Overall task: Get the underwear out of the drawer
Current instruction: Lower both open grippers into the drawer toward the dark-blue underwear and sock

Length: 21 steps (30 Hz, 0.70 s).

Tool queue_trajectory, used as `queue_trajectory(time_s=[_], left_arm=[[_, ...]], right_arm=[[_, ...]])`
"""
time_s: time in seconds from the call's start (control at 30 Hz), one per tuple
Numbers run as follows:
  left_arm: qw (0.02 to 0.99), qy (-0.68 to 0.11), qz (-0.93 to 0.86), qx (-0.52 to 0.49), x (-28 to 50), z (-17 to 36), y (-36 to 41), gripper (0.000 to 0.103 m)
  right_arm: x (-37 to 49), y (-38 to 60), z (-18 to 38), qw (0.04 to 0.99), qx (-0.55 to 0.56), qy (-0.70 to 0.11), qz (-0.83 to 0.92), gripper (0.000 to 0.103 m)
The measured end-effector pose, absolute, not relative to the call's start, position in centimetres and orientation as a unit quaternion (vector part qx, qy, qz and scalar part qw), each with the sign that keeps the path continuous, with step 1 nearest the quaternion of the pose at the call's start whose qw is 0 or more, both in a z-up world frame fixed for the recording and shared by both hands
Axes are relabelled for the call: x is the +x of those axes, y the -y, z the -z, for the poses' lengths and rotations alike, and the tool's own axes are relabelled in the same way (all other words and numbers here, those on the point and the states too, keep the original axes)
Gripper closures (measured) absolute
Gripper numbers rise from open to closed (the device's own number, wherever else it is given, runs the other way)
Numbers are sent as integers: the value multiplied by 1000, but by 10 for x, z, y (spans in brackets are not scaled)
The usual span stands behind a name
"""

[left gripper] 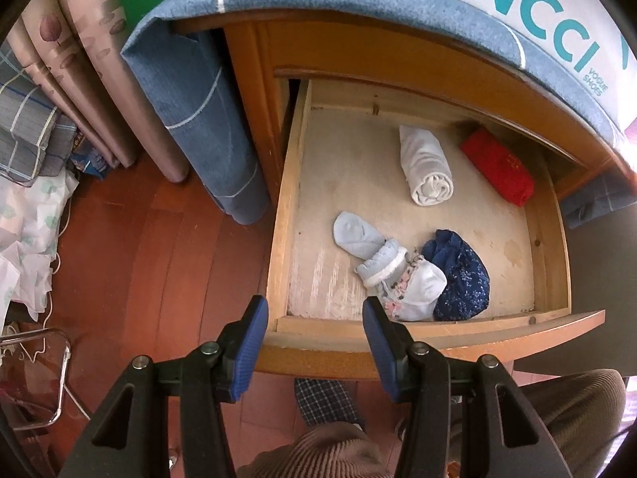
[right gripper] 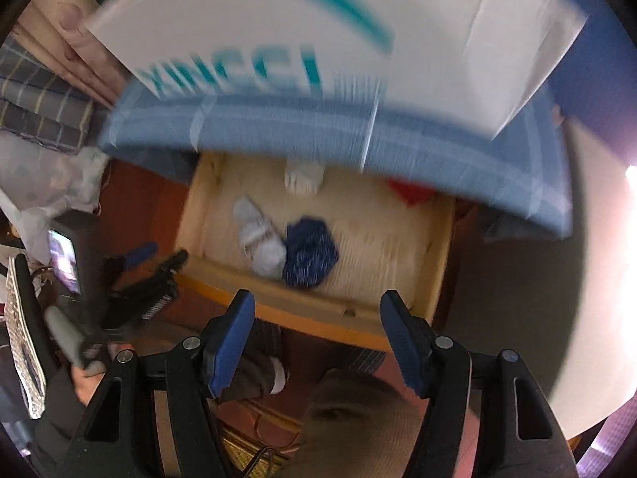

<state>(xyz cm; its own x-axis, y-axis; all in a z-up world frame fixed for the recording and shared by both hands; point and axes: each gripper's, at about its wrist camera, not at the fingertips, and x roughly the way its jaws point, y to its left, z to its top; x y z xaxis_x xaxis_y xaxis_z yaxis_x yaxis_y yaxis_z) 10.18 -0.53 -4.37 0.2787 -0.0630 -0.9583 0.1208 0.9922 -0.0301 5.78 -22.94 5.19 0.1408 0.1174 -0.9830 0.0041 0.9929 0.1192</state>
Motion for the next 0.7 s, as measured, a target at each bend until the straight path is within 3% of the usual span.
queue_trajectory(time_s=[0.23,0.7], left_arm=[[777,-626,61,28,117,49,9,53],[726,-684,65,28,153,75,20,53]], right_arm=[[69,221,28,707,58,-704,-27,41],[113,216,126,640,88,-763,-6,42]])
